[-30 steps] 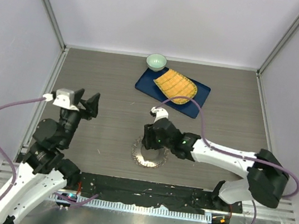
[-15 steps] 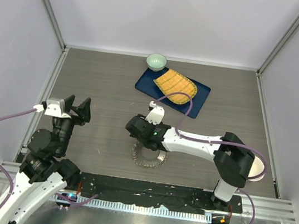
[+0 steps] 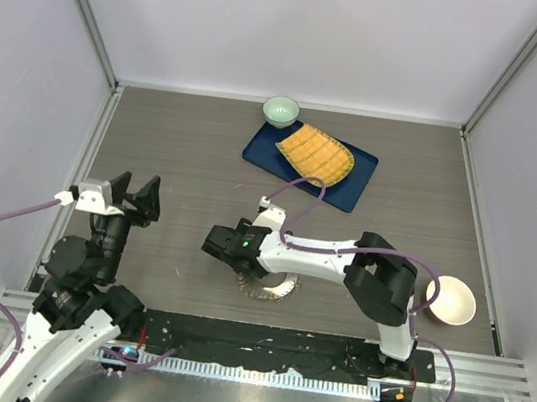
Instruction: Remove the keys from the keyring
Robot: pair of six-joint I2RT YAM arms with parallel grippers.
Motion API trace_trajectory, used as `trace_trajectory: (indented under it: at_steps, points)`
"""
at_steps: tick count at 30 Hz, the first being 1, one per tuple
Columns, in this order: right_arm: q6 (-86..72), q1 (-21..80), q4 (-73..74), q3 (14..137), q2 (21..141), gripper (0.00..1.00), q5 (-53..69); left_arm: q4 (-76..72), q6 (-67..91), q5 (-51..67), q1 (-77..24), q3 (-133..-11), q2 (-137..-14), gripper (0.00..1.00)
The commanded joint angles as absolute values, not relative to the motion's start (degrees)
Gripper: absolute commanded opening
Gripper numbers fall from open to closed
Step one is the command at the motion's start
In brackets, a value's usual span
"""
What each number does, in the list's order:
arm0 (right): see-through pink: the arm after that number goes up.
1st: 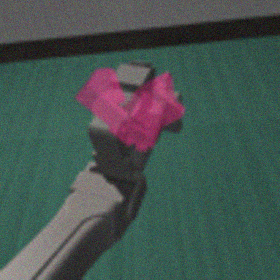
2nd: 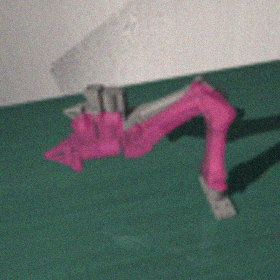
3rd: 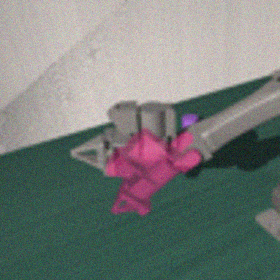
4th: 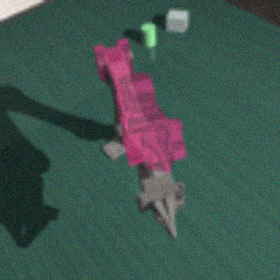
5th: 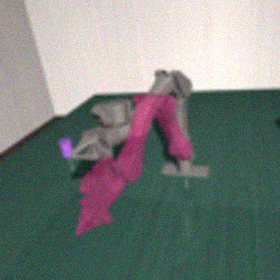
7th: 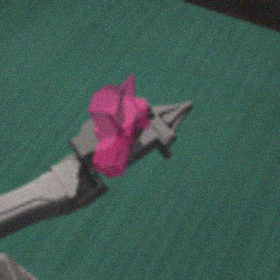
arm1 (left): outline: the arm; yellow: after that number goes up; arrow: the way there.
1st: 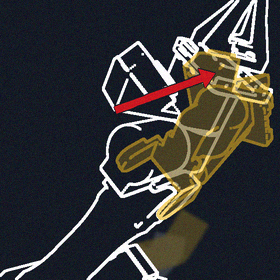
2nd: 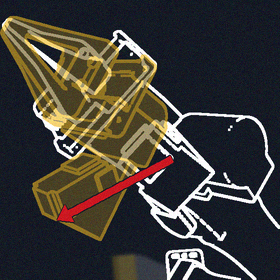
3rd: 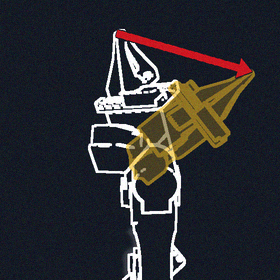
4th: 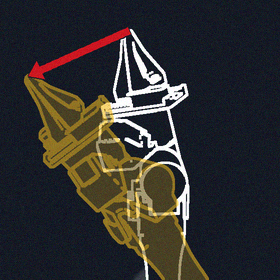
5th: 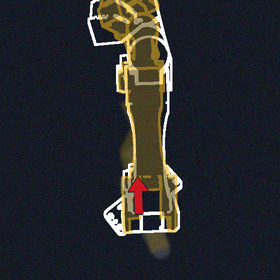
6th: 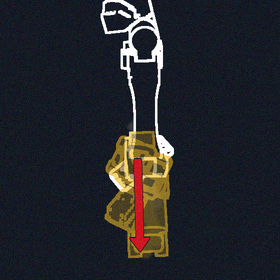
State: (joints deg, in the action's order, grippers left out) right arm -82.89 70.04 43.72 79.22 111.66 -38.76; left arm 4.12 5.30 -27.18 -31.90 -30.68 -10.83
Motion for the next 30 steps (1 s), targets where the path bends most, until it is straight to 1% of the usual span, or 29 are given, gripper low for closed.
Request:
trace_trajectory:
  at_steps: [1, 6, 14, 21, 26, 30]
  points:
    - [-88.0, 70.1, 47.3, 81.0, 112.6, 0.65, -42.3, 2.3, 4.3, -27.3, -31.9, -30.4, -9.9, 0.64]
    - [-88.2, 70.1, 46.8, 81.3, 113.7, 0.63, -43.2, 2.1, 4.4, -27.1, -31.9, -30.3, -10.0, 0.64]
    - [-86.9, 70.0, 42.1, 79.0, 114.5, 0.59, -42.5, 2.1, 4.2, -27.0, -31.9, -30.4, -10.6, 0.64]
    - [-86.8, 70.0, 41.6, 78.1, 115.0, 0.56, -42.2, 2.2, 4.2, -26.7, -31.9, -30.3, -10.8, 0.63]
    - [-86.4, 69.8, 41.4, 77.4, 114.9, 0.56, -42.0, 2.1, 4.3, -26.5, -31.9, -30.3, -11.1, 0.63]
    - [-85.6, 69.8, 41.0, 77.1, 115.0, 0.53, -41.7, 2.0, 4.6, -25.9, -31.9, -30.3, -11.5, 0.64]
